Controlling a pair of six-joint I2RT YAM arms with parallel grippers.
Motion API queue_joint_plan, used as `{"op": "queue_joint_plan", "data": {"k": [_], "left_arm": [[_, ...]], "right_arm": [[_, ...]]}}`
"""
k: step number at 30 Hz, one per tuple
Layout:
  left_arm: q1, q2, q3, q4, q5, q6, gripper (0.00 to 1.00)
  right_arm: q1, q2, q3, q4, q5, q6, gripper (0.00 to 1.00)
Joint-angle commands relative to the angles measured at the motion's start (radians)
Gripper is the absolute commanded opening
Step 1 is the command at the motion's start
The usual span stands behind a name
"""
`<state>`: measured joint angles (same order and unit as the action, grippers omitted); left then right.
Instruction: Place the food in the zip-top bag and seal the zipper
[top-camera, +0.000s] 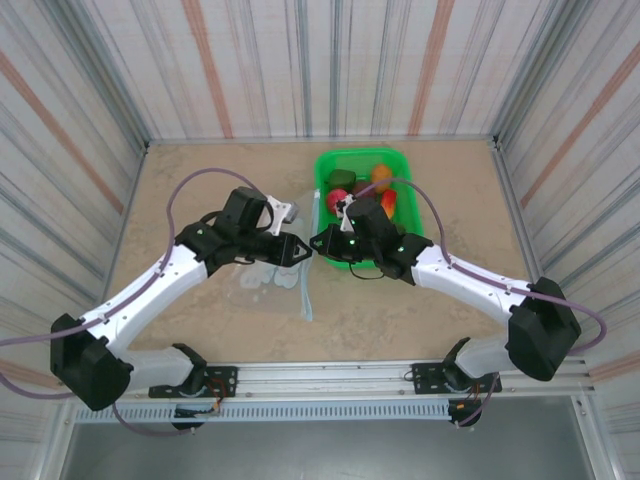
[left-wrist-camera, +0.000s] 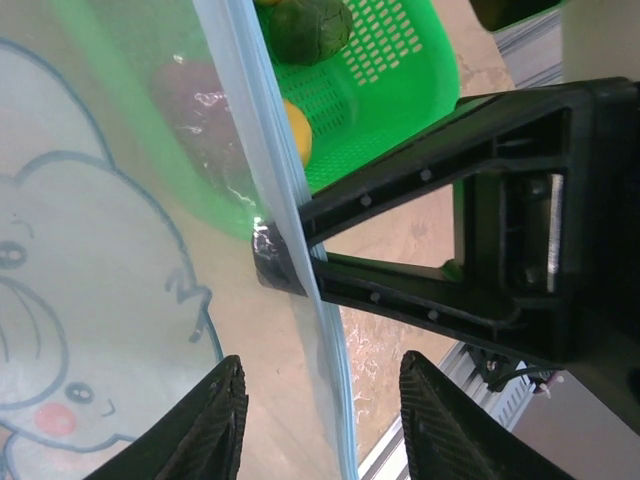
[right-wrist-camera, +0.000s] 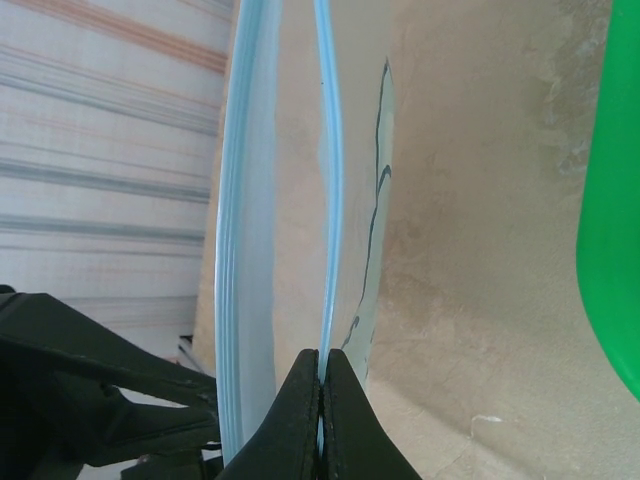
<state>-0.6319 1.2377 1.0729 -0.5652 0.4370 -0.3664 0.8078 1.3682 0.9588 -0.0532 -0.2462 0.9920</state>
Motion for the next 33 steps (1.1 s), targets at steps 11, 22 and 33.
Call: {"op": "queue_joint_plan", "data": {"k": [11,22,33], "left_arm": [[-0.009,0.002,0.020,0.024,-0.052,0.008,0.00],[0.075,-0.045,0.247,-0.408,-0.400,0.018,0.00],[0.080,-0.063,0.322,-0.499,-0.367,-0.076,0.00]], "right_arm": [[0.008,-0.055,0.004,-0.008,0.033,0.023,0.00],[-0.089,0.001,0.013,-0.186,0.100,-0.165,0.00],[-0.109,0.126,0.185,-0.329,0.110,-0.325,0.11]]}}
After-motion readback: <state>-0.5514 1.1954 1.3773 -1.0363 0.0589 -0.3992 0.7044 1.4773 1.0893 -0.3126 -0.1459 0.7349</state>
